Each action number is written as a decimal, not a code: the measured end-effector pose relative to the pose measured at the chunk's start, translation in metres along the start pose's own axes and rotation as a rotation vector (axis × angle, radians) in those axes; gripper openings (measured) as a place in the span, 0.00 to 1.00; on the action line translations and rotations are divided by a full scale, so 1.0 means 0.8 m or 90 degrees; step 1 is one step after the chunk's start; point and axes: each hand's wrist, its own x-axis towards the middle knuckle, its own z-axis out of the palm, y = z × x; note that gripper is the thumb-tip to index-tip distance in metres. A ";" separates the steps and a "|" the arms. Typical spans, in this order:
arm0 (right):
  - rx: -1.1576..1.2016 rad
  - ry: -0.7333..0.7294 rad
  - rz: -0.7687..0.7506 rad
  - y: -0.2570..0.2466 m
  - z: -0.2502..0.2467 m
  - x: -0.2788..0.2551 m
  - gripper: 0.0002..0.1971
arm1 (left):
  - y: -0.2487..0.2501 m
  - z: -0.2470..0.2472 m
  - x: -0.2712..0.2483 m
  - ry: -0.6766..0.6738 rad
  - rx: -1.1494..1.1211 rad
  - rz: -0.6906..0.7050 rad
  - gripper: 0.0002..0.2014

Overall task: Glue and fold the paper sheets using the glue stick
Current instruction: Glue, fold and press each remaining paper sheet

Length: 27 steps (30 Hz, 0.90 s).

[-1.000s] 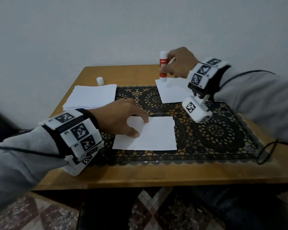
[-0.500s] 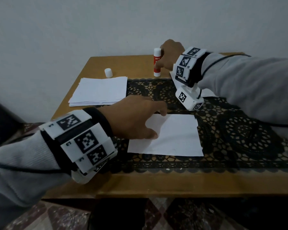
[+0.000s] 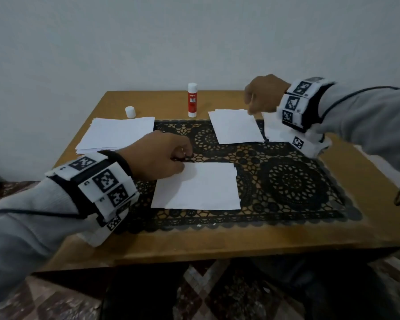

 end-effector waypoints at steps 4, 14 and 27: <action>-0.092 -0.030 -0.011 0.055 0.006 -0.041 0.13 | -0.003 -0.003 0.003 0.010 -0.026 -0.010 0.11; -0.136 -0.096 -0.086 0.076 0.037 -0.073 0.23 | -0.010 0.001 0.003 0.047 -0.076 -0.029 0.10; -0.226 -0.035 -0.177 0.090 0.050 -0.068 0.17 | -0.009 0.002 0.004 0.050 -0.095 -0.030 0.09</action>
